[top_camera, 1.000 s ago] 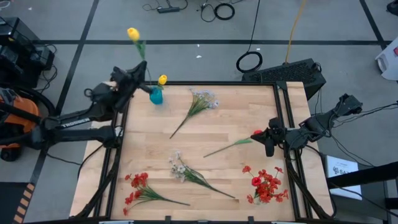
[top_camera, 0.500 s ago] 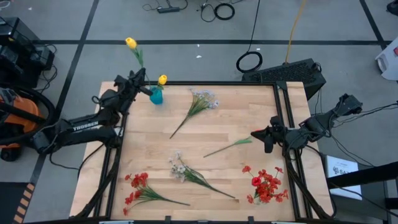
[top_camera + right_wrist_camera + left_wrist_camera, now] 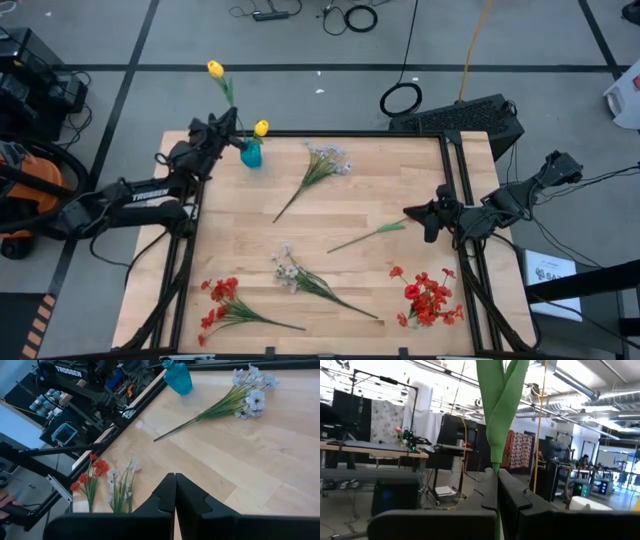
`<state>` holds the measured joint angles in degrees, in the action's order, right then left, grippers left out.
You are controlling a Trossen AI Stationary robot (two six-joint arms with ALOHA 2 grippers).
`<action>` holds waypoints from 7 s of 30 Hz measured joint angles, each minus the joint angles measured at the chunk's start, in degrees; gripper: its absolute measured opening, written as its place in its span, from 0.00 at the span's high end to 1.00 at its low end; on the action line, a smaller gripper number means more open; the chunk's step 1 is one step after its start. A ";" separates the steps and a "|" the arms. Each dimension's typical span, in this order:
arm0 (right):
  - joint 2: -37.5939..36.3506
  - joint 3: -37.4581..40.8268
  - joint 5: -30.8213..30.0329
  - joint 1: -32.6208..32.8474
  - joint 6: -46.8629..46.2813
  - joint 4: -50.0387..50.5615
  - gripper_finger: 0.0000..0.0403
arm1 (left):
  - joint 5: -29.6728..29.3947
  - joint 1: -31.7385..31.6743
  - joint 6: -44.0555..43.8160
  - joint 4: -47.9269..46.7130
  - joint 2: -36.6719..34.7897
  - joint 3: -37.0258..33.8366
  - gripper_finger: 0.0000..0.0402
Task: Sort flowers into vase by color
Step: Put the yellow tulip into the blue vase, then put the top white flowers into the blue vase
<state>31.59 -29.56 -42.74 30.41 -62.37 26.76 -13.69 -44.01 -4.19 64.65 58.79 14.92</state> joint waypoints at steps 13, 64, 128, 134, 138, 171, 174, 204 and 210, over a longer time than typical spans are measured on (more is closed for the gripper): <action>0.00 0.00 -2.51 0.00 0.02 0.02 1.00 | 0.69 -1.01 0.38 2.10 8.99 0.00 0.95; 0.02 0.01 -8.04 -0.04 -1.38 0.09 1.00 | 2.68 -0.97 -5.56 -32.36 -4.42 0.00 0.49; 6.43 0.02 -2.14 -0.11 3.04 0.50 1.00 | -9.00 46.49 -41.52 -79.38 20.07 37.49 0.93; 6.43 0.02 -2.20 -0.09 3.04 0.48 1.00 | -8.73 46.76 -41.83 -82.88 20.65 37.66 0.93; 6.43 0.02 -2.23 -0.09 3.06 0.49 1.00 | -9.22 46.15 -41.31 -82.73 20.62 37.66 0.93; 6.51 0.02 -4.11 -0.09 1.50 0.53 1.00 | 9.22 25.35 -21.67 -103.71 45.57 63.84 0.60; 6.54 0.02 -4.01 -0.10 0.74 0.55 1.00 | 9.16 24.61 -18.52 -107.15 49.11 66.27 0.60; 6.58 0.02 -5.37 -0.09 -1.07 1.33 1.00 | 9.26 24.41 -18.03 -107.63 59.64 66.97 0.81; 6.58 0.02 -5.25 -0.09 -1.04 1.38 1.00 | 10.96 25.69 -20.00 -107.22 59.62 66.99 0.97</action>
<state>38.17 -29.54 -48.00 30.33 -63.41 28.14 -2.73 -18.32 -24.19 -42.57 118.41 81.91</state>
